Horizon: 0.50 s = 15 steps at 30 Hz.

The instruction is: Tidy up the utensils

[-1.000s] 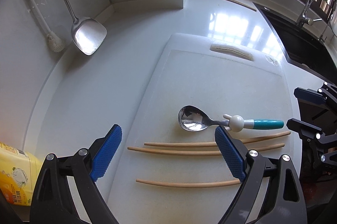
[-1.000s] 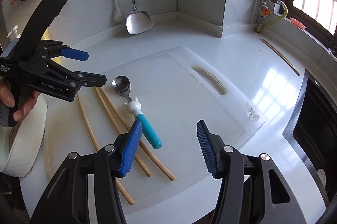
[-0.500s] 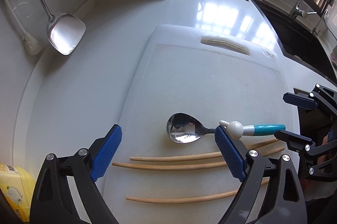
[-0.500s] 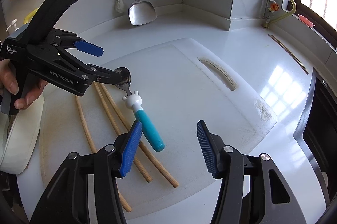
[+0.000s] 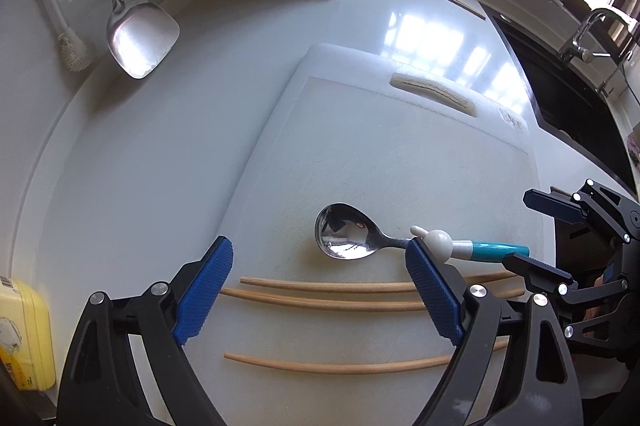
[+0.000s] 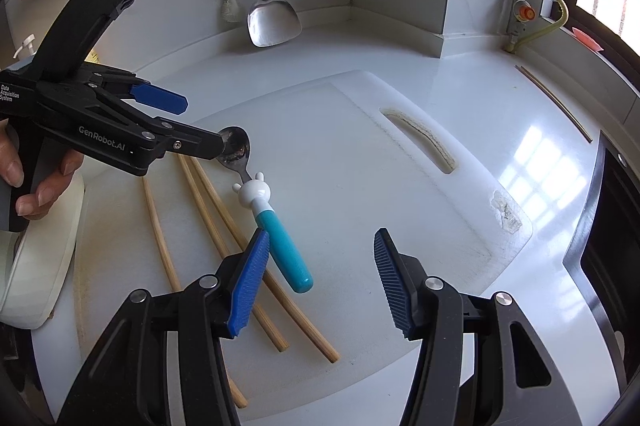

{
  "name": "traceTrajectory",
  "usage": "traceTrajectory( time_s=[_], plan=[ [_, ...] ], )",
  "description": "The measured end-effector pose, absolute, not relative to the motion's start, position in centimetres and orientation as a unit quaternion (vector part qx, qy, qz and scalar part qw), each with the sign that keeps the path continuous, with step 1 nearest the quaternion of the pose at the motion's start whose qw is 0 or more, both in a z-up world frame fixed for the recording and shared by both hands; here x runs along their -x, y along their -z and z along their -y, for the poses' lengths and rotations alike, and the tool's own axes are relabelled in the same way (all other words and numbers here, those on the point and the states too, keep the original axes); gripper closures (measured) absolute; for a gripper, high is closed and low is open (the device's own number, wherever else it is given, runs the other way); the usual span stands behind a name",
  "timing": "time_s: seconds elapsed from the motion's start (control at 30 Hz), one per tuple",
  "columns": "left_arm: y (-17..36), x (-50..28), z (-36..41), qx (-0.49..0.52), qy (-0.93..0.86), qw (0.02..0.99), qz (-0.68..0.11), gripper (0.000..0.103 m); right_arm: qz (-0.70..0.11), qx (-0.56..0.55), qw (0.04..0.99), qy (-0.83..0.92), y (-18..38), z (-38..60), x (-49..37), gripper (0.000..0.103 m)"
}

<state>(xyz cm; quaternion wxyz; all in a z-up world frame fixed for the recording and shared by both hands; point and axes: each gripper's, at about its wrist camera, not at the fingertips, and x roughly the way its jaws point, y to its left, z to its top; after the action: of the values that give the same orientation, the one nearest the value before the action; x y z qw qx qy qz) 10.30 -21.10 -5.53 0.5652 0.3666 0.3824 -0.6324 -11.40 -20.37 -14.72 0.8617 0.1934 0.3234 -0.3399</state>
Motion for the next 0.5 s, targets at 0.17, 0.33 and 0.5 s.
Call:
traceTrajectory(
  time_s=[0.17,0.33,0.5],
  plan=[
    [4.3,-10.7,20.2,-0.348,0.620,0.583,-0.394,0.017,-0.330,-0.185,0.866,0.326,14.5,20.7,10.4,0.050],
    [2.2,-11.4,18.6,-0.318,0.597,0.616,-0.404,0.017,-0.335,-0.182,0.871,0.310,13.5,21.0,9.9,0.050],
    [-0.5,-11.3,16.1,-0.290,0.545,0.681,-0.393,0.017,-0.342,-0.168,0.883,0.276,12.6,21.2,10.1,0.050]
  ],
)
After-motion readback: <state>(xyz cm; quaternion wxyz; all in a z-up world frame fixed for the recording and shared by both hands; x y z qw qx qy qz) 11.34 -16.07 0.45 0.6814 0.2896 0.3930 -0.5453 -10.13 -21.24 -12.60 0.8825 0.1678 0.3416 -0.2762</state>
